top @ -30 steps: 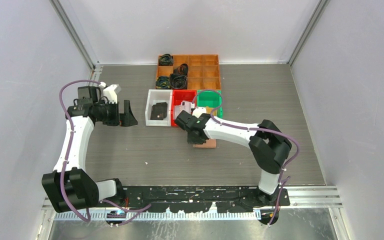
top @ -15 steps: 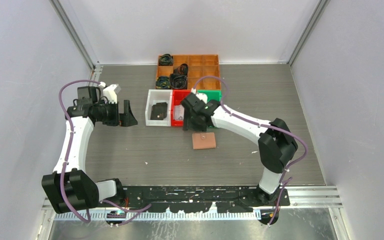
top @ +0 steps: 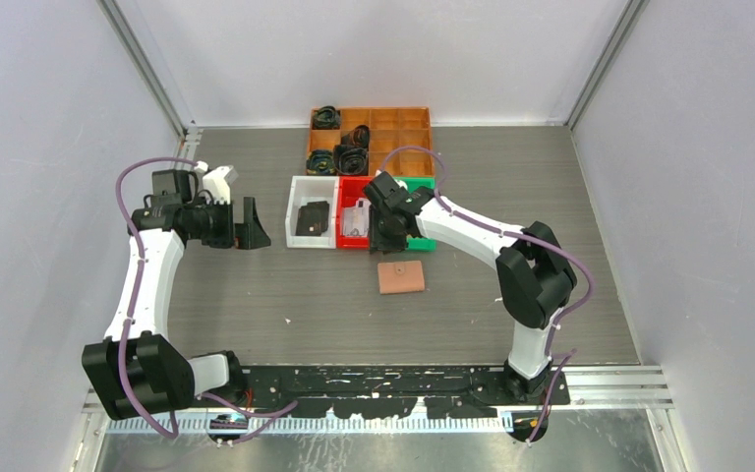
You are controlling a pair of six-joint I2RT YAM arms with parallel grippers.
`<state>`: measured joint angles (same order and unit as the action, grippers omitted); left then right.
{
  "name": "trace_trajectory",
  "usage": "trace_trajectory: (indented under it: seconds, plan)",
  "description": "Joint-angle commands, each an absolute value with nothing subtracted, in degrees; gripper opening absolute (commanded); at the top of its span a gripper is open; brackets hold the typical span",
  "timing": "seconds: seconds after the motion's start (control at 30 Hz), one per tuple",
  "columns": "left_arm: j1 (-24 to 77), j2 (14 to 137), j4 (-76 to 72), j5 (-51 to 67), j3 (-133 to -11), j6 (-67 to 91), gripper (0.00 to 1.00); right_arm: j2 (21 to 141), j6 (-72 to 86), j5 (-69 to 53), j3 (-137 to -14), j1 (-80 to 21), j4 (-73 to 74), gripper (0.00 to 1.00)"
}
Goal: Take the credit cards out of the card holder
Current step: Move the card holder to the center of the board.
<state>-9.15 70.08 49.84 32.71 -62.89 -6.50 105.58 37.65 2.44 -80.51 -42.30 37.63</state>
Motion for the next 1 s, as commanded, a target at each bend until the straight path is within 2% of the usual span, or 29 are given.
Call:
trace_trajectory:
  seconds: [0.0,0.47,0.57,0.63,0.77,0.87,0.97]
  plan:
    - [-9.1,69.1,49.2,35.5,-65.6,-5.4,1.00,106.9,37.9,4.4,-83.5,-42.1,35.1,0.36]
    - [-9.1,68.3,50.7,34.5,-66.5,-5.9,1.00,111.6,42.2,11.5,-84.5,-41.2,27.8,0.36]
    - [-9.1,67.9,50.8,34.5,-66.5,-5.8,1.00,111.6,42.3,11.8,-84.5,-40.7,27.3,0.40]
    - [-9.1,67.8,50.9,34.5,-66.6,-5.9,1.00,110.7,42.0,11.5,-84.1,-40.9,27.9,0.46]
    - [-9.2,67.7,51.2,34.4,-66.6,-6.1,1.00,105.3,42.2,12.3,-78.8,-42.9,27.7,0.78]
    - [-9.1,67.6,51.1,34.4,-66.6,-6.0,1.00,98.9,44.1,15.8,-72.5,-45.4,28.1,0.99]
    - [-9.1,67.6,51.1,34.5,-66.9,-5.7,1.00,94.0,45.7,21.2,-68.4,-47.5,30.9,1.00]
